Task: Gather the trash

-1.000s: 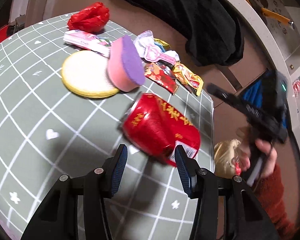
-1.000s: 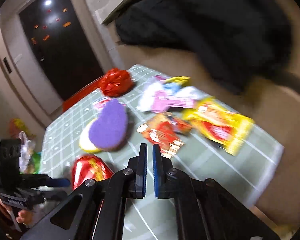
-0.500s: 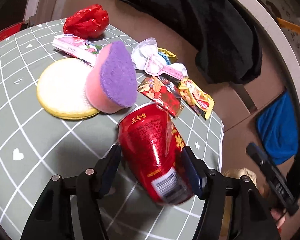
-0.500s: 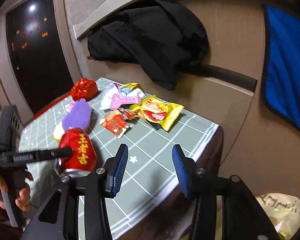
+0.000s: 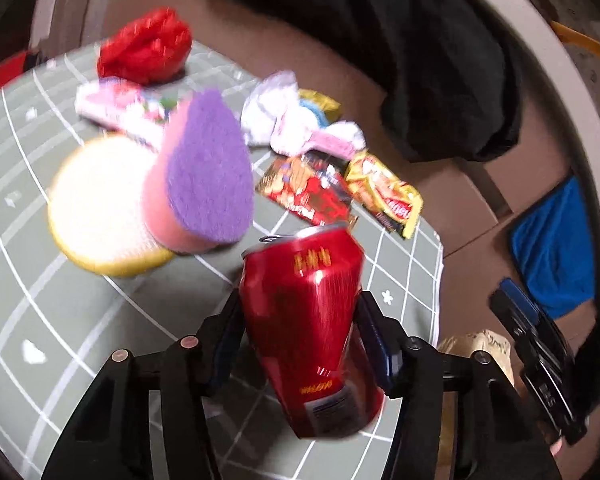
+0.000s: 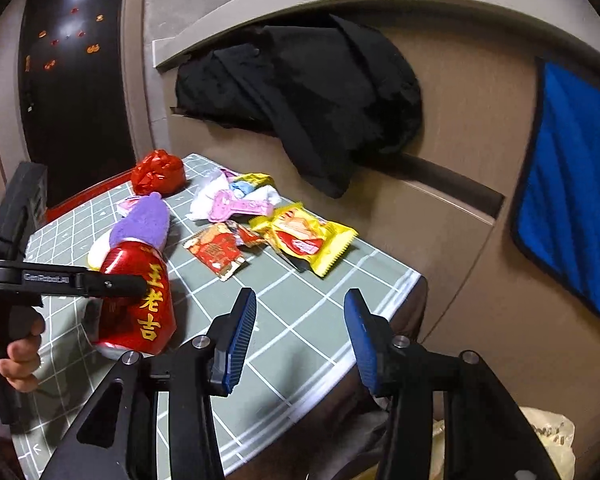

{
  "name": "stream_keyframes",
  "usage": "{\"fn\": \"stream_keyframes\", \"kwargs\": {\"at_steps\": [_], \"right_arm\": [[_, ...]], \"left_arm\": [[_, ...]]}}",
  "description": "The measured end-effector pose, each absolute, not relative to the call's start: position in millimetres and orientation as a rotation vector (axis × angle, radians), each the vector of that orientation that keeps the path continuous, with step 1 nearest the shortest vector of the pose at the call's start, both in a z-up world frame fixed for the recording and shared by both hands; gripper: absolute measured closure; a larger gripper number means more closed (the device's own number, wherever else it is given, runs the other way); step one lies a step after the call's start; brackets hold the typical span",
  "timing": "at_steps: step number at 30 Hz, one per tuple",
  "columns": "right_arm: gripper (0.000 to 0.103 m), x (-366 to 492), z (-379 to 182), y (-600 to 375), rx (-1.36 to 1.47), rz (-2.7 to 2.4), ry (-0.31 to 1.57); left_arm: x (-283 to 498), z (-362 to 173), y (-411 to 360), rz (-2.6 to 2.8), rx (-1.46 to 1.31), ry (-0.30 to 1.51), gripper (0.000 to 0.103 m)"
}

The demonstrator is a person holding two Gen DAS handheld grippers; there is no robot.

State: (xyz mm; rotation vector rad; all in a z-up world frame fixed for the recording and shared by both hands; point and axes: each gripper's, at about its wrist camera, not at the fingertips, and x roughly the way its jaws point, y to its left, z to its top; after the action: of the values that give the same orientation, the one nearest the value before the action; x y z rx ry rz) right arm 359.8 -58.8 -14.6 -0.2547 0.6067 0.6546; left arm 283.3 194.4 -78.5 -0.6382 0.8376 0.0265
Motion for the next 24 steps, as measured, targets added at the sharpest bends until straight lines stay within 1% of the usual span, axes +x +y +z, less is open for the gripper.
{"fn": "stream_keyframes", "kwargs": {"at_steps": [5, 10, 17, 20, 21, 22, 24], "right_arm": [[0.059, 363.4, -14.5, -32.3, -0.223, 0.747, 0.651], [0.059, 362.6, -18.8, 20.6, -0.184, 0.846, 0.695], [0.059, 364.0, -38.6, 119.8, -0.165, 0.93, 0.759], [0.057, 368.6, -54.1, 154.9, -0.194, 0.892, 0.781], [0.053, 371.0, -60.3, 164.3, -0.207, 0.866, 0.788], [0.043, 372.9, -63.9, 169.3, -0.189, 0.862, 0.79], [0.036, 377.6, -69.1, 175.8, -0.155, 0.872, 0.826]], "left_arm": [[255.4, -45.3, 218.5, 0.048, -0.503, 0.749, 0.048], [228.7, -21.9, 260.2, 0.148, -0.373, 0.666, 0.048], [212.2, -26.1, 325.8, 0.203, -0.4, 0.645, 0.048], [207.3, -30.5, 343.8, 0.207, -0.418, 0.642, 0.048], [204.9, -32.2, 349.5, 0.208, -0.428, 0.642, 0.048], [202.9, -34.4, 356.6, 0.207, -0.438, 0.643, 0.048], [200.5, -38.4, 365.7, 0.204, -0.451, 0.647, 0.048]]}}
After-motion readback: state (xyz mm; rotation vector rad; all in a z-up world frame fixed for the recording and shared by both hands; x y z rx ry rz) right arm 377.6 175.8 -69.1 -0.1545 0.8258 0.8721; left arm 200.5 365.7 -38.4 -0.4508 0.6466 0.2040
